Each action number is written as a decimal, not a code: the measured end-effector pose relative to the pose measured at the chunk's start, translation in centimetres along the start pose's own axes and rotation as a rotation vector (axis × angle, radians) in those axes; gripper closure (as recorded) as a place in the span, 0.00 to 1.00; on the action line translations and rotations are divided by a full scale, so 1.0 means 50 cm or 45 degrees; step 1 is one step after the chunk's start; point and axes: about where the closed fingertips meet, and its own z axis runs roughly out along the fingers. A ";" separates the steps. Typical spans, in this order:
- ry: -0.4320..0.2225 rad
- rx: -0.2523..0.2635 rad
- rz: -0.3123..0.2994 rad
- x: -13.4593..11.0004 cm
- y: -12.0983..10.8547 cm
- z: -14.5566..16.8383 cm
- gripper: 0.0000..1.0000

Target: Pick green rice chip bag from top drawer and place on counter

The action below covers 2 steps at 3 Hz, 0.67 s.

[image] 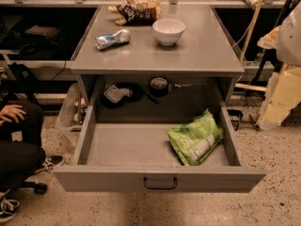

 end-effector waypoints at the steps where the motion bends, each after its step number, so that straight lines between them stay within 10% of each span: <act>1: 0.000 0.000 0.000 0.000 0.000 0.000 0.00; 2: 0.003 -0.015 0.001 -0.003 -0.002 0.026 0.00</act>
Offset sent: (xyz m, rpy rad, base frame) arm 0.0107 0.0057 -0.0326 0.0016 0.0503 0.0042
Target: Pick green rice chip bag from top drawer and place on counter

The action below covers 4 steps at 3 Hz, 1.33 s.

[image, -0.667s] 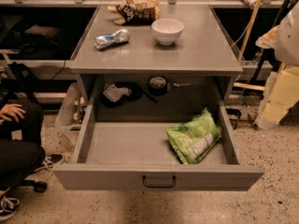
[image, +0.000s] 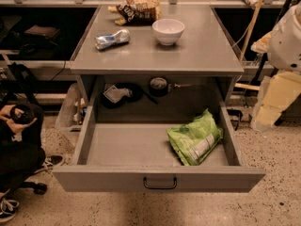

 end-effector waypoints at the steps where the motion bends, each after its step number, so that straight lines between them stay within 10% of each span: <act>1: 0.039 -0.075 -0.008 -0.009 -0.006 0.091 0.00; 4: 0.070 -0.161 0.024 -0.003 -0.003 0.202 0.00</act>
Offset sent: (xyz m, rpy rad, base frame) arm 0.0392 0.0167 -0.1446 -0.0533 0.2475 -0.0239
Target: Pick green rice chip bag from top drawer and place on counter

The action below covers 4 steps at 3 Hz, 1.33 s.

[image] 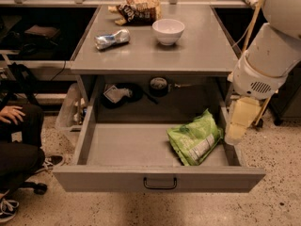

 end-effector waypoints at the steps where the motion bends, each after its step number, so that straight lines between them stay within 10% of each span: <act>1: -0.176 -0.010 -0.007 -0.031 -0.053 0.061 0.00; 3: -0.567 -0.052 0.088 -0.075 -0.219 0.277 0.00; 4: -0.565 -0.050 0.086 -0.076 -0.218 0.275 0.00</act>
Offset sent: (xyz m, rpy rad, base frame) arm 0.1752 0.0402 -0.0981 0.5292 -0.1335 0.0437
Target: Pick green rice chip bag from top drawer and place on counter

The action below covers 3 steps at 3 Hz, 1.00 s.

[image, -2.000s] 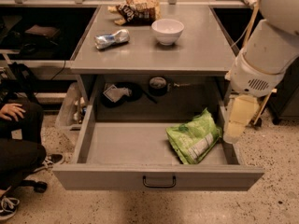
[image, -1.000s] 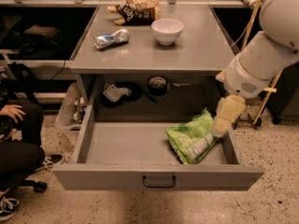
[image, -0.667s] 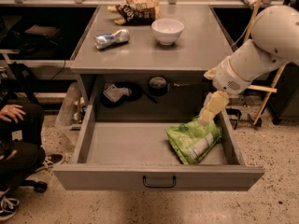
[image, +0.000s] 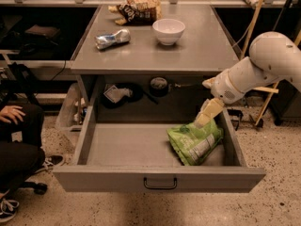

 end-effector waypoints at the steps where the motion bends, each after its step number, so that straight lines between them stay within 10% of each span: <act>1: 0.048 -0.070 0.016 0.061 0.022 0.050 0.00; 3: 0.047 -0.138 0.039 0.136 0.024 0.130 0.00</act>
Offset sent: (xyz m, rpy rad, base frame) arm -0.0056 -0.0408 -0.1274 0.0205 0.1452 0.0394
